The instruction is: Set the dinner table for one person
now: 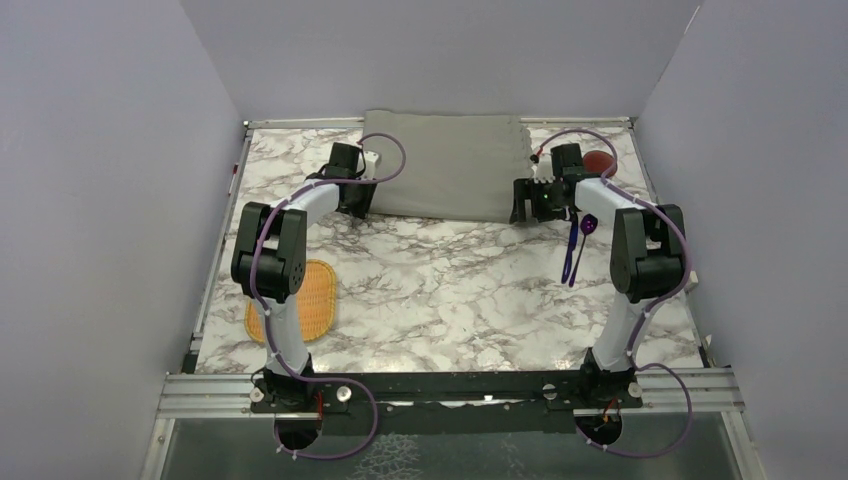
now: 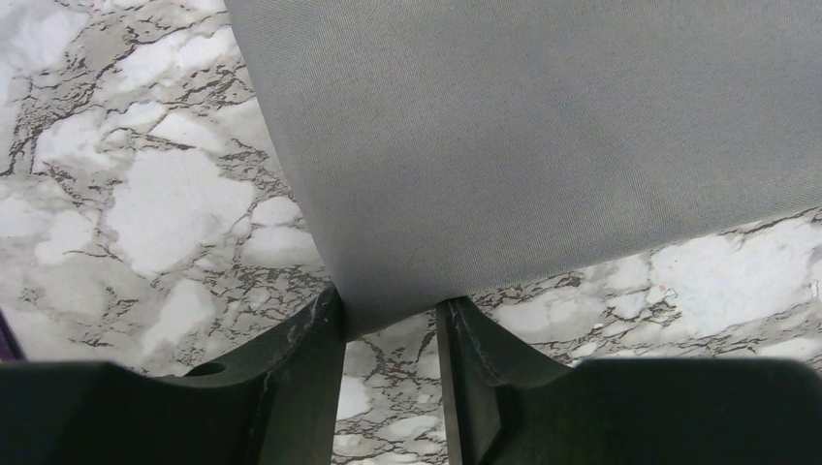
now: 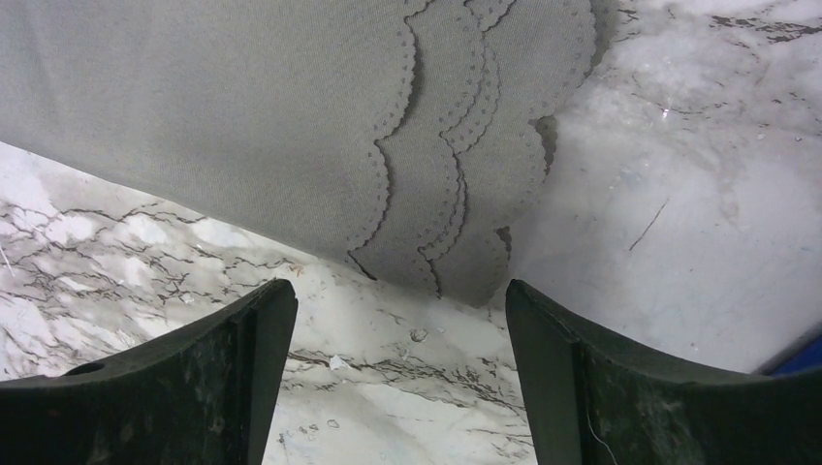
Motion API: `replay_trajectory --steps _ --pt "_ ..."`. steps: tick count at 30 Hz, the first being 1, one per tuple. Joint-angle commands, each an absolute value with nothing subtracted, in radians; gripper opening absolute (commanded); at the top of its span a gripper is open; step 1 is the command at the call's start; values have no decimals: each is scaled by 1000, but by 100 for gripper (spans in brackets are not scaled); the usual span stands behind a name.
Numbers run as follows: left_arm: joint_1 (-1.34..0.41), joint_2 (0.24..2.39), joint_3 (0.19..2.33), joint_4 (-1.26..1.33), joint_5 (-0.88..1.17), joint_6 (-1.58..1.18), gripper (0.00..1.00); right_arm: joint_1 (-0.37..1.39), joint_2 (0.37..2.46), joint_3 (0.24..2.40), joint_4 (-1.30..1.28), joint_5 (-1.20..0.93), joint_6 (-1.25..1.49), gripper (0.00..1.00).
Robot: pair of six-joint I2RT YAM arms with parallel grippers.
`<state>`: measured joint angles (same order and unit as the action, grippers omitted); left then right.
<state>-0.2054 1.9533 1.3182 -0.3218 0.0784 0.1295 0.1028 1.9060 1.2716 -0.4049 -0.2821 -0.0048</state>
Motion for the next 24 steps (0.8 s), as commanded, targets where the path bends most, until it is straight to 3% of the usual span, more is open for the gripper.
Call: replay_trajectory --steps 1,9,13,16,21,24 --pt "-209 1956 1315 -292 101 145 39 98 1931 1292 -392 -297 -2 81" --pt "-208 1957 1295 -286 100 157 35 98 1941 1290 -386 -292 -4 70" --pt "-209 1957 1289 -285 100 161 33 98 1949 1294 -382 -283 -8 52" --pt "-209 1956 1286 -286 101 162 32 97 1947 1292 -382 -283 -8 49" --pt "-207 1956 1281 -289 103 168 22 98 1944 1288 -387 -269 -7 14" --pt "-209 1959 1284 -301 106 174 13 98 1943 1287 -395 -261 -9 1"
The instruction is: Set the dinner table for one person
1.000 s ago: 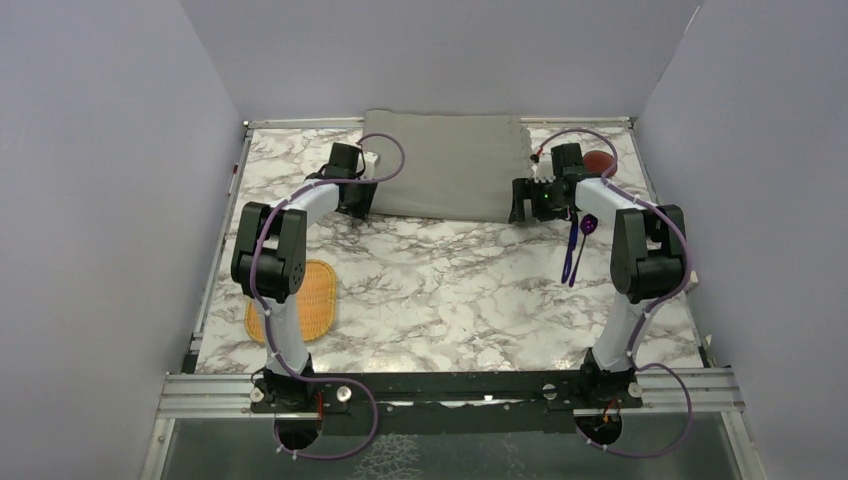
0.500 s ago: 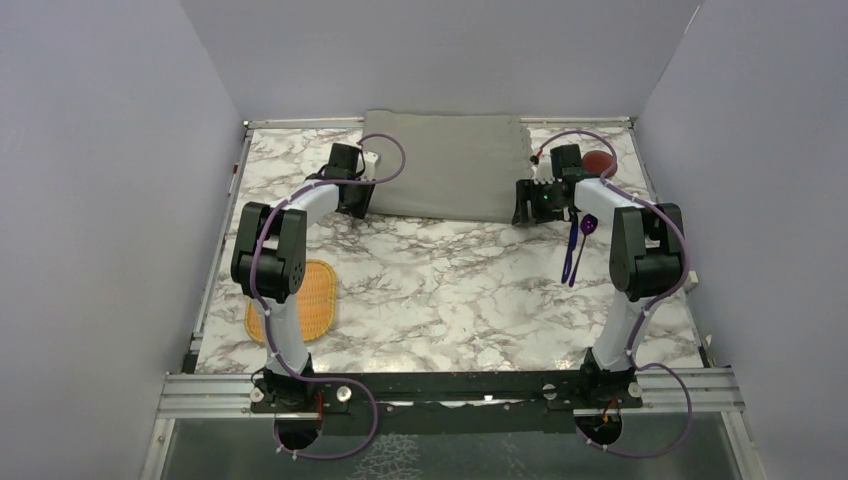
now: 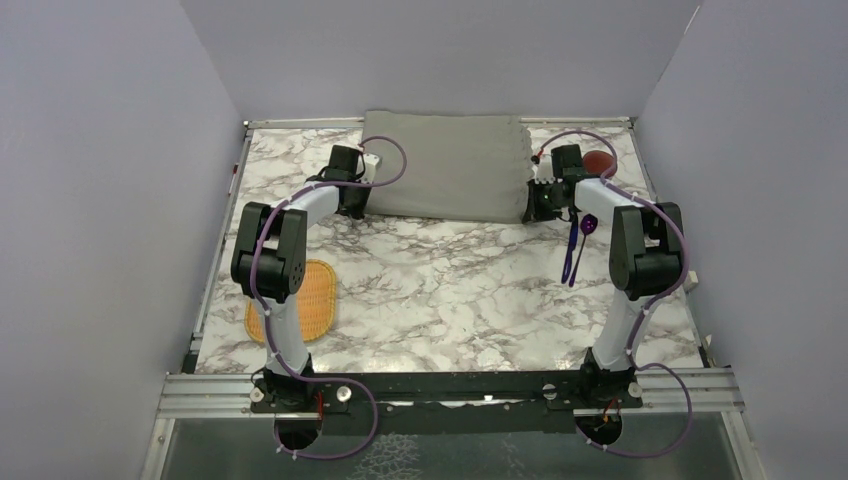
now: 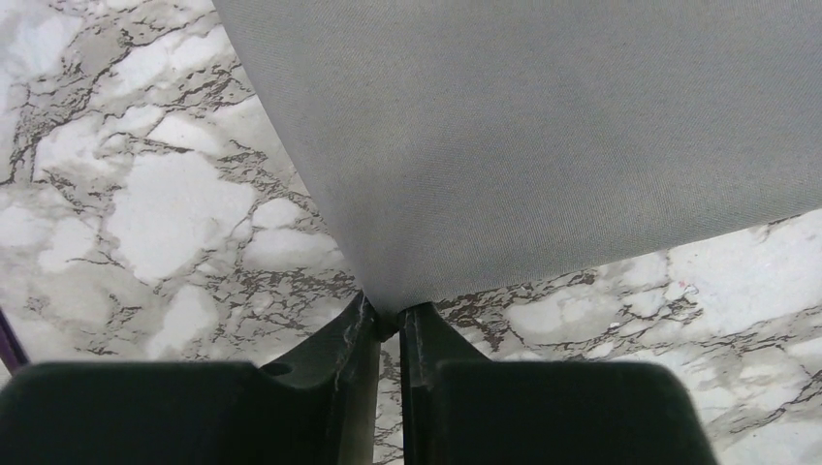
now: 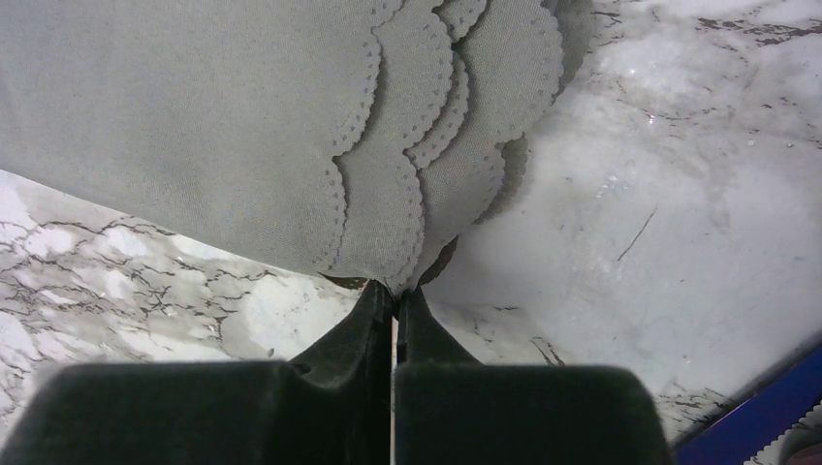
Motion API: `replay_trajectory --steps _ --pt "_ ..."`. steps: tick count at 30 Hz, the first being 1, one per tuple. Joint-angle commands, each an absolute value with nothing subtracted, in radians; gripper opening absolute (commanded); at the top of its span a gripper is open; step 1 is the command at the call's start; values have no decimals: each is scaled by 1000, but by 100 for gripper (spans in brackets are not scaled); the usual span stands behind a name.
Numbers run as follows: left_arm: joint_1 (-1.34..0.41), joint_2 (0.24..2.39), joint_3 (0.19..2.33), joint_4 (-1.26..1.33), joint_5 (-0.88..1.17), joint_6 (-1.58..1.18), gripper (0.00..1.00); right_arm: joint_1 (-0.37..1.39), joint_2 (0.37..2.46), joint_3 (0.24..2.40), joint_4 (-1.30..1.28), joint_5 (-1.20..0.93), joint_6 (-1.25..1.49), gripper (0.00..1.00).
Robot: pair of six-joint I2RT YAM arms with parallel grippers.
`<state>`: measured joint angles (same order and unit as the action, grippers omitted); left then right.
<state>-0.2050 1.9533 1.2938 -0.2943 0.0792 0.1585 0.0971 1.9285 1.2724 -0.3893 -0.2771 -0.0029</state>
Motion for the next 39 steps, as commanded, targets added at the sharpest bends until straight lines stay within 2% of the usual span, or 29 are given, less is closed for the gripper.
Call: replay_trajectory --steps 1,5,14,28,39 --pt "-209 1961 1286 -308 106 178 9 98 1943 1287 -398 -258 -12 1" --pt "-207 1960 1289 -338 108 193 0 98 1939 1289 -416 -246 -24 1" --pt "-208 1921 1264 -441 138 237 0 98 1894 1277 -477 -245 -47 1" --pt "-235 1860 1272 -765 213 421 0 98 1798 1249 -649 -254 -124 1" --pt "-245 1810 1289 -925 261 495 0 98 1697 1198 -785 -255 -226 1"
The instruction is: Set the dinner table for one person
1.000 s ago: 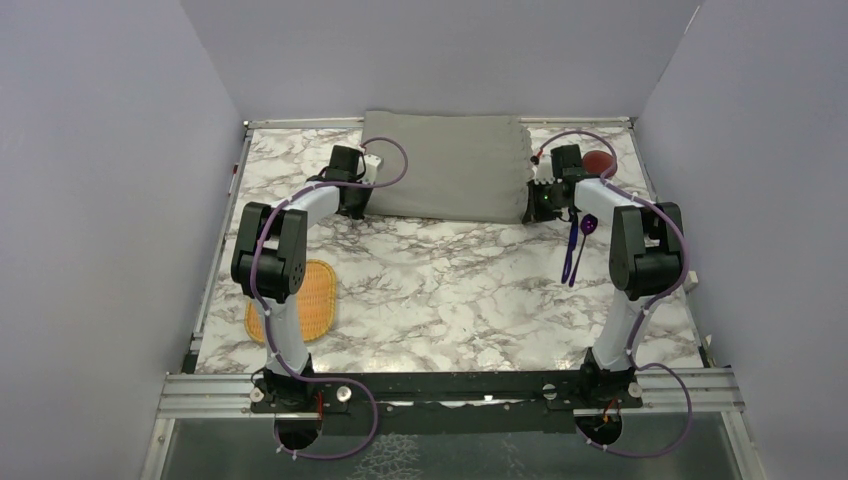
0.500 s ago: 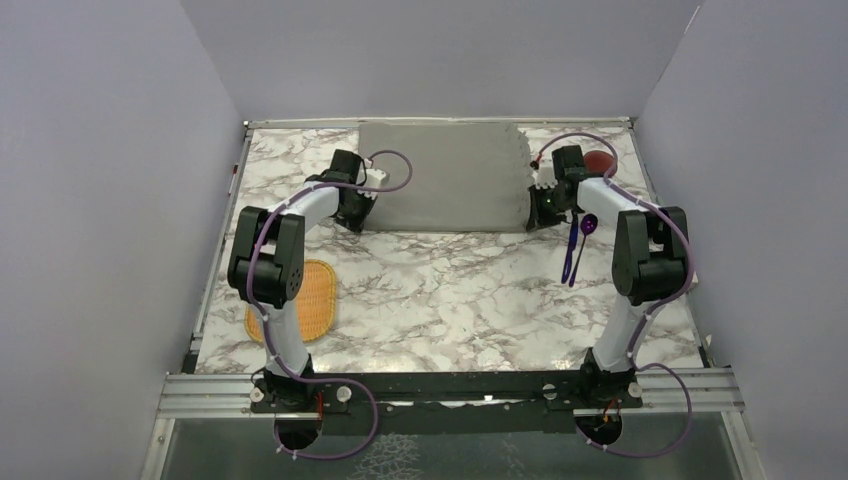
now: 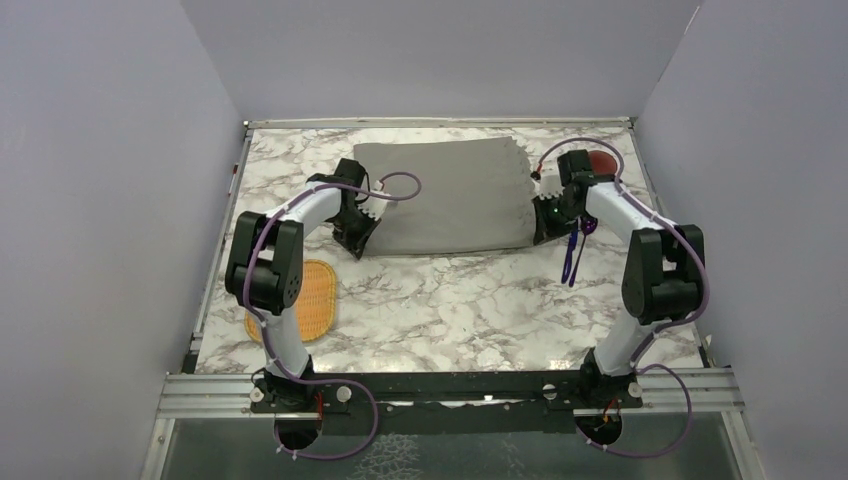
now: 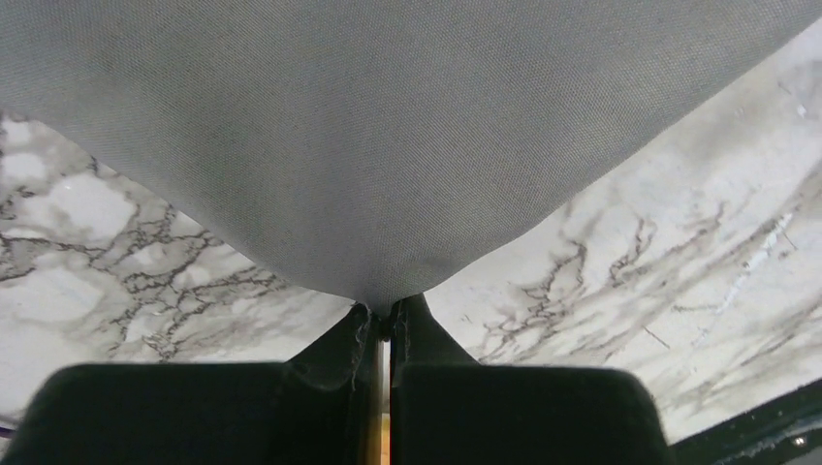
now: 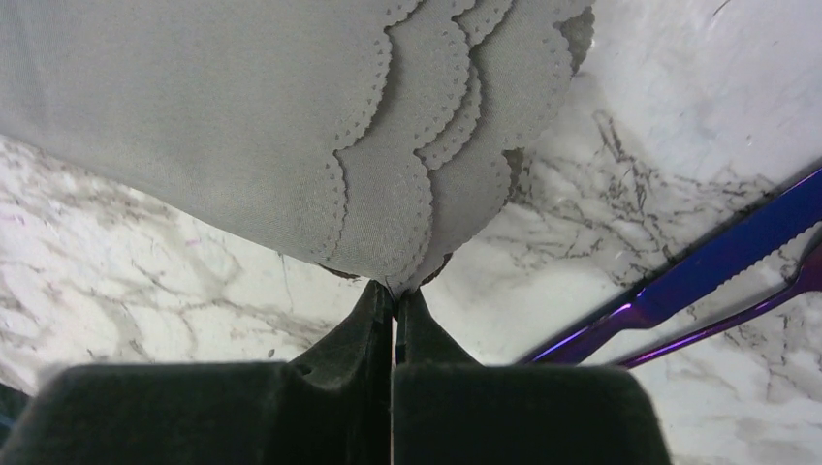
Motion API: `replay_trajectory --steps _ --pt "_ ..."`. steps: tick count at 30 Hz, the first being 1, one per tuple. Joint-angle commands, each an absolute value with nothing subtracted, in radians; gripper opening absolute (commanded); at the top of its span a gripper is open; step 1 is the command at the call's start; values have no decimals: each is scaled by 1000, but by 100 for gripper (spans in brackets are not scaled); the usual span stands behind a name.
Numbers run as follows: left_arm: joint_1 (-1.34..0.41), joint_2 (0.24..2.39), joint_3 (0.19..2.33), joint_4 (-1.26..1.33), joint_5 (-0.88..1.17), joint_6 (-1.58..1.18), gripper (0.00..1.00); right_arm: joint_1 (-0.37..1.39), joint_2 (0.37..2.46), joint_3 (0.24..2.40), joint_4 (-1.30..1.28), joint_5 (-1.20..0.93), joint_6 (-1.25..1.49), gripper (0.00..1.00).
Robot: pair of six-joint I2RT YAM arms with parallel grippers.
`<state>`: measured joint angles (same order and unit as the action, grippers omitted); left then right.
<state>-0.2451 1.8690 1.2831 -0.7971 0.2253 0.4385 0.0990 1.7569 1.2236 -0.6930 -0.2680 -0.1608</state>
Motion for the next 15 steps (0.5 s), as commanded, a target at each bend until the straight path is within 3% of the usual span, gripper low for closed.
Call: replay_trajectory --steps 1,15 --pt "-245 1804 1293 -942 266 498 0 98 1687 1192 -793 -254 -236 1" --pt "-280 1722 1329 -1072 287 510 0 98 1536 1122 -881 -277 -313 1"
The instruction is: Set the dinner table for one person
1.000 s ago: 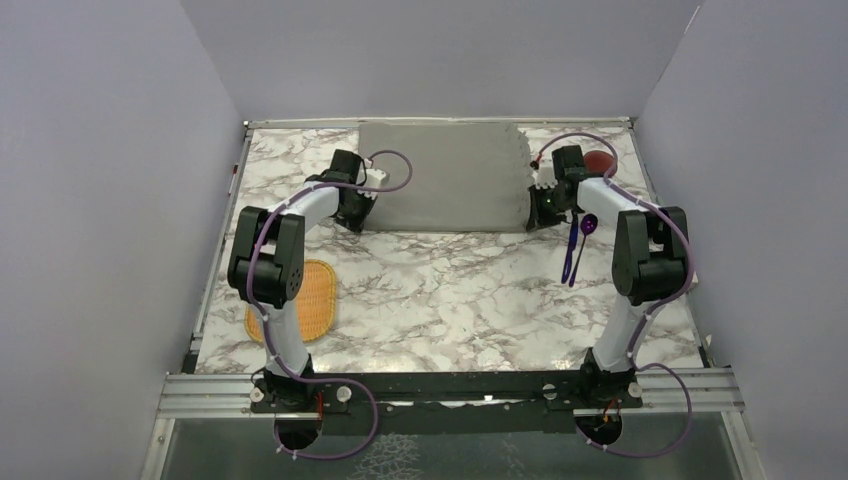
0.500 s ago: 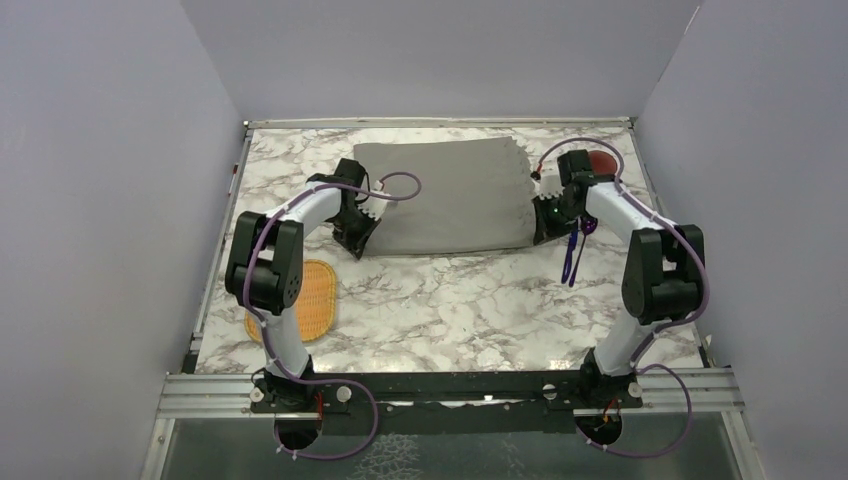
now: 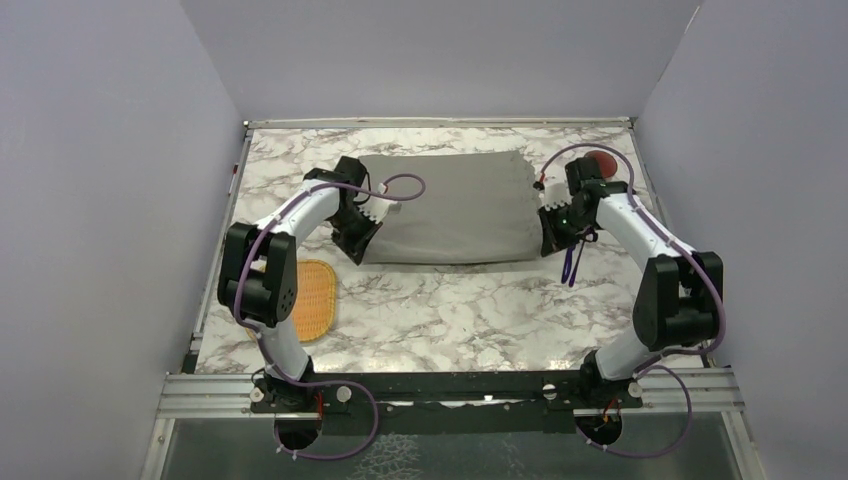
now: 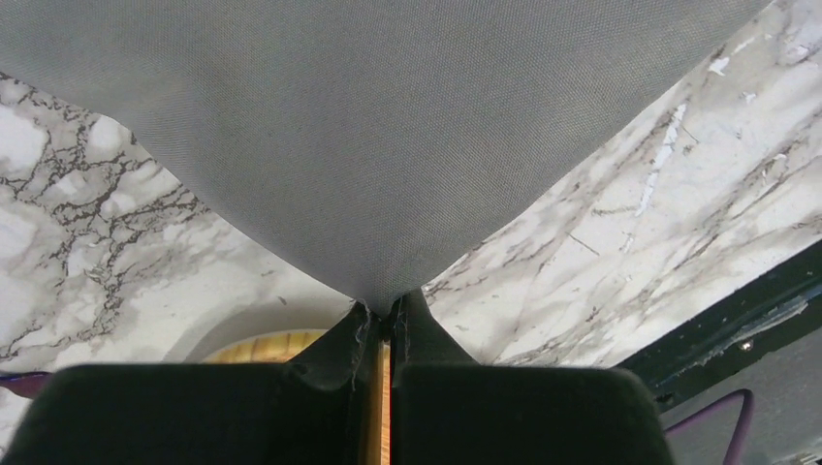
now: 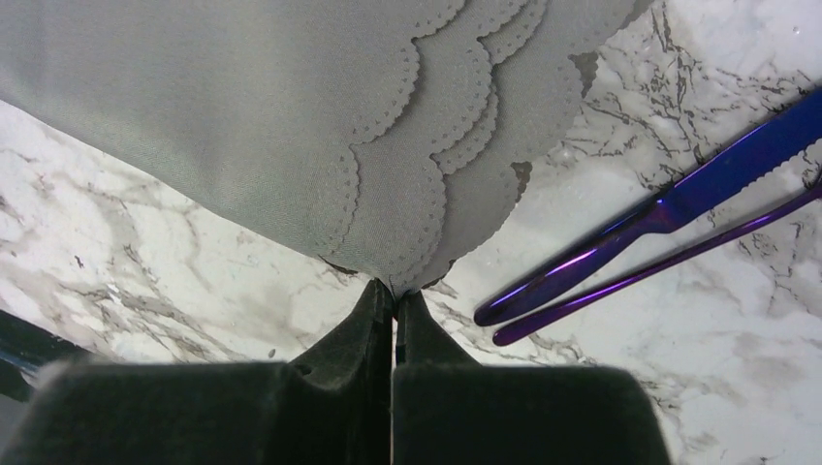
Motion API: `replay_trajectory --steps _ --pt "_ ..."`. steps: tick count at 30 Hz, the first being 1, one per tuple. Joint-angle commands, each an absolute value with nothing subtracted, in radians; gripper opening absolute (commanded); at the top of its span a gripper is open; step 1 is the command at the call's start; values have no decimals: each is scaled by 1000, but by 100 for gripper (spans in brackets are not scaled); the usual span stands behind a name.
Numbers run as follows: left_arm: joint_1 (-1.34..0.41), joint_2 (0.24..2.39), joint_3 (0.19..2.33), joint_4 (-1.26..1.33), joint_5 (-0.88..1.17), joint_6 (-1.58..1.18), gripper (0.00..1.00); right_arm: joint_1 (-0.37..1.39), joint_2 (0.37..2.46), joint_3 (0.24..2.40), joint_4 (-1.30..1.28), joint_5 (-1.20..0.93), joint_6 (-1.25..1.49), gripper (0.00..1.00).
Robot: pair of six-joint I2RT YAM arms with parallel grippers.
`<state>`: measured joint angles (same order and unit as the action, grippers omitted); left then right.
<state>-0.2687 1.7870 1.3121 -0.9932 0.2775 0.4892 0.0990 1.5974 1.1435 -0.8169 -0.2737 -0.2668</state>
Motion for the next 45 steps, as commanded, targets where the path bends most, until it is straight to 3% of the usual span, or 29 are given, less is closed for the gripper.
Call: replay_trajectory --steps 1,24,27,32,36,45 --pt "-282 1713 1326 -1077 287 508 0 98 1526 1115 -885 -279 -318 1" --pt "-317 1554 1251 -1132 261 460 0 98 1426 1102 -988 -342 -353 1" --pt "-319 1552 1256 -1130 248 452 0 98 1423 1098 -1000 -345 -363 9" --pt "-321 1557 1268 -1132 226 440 21 99 1406 1091 -1011 -344 -381 25" --pt "-321 1553 1281 -1133 219 431 38 98 1383 1085 -1007 -326 -386 27" --pt "-325 1550 1332 -1140 215 411 41 98 1376 1092 -1003 -340 -385 27"
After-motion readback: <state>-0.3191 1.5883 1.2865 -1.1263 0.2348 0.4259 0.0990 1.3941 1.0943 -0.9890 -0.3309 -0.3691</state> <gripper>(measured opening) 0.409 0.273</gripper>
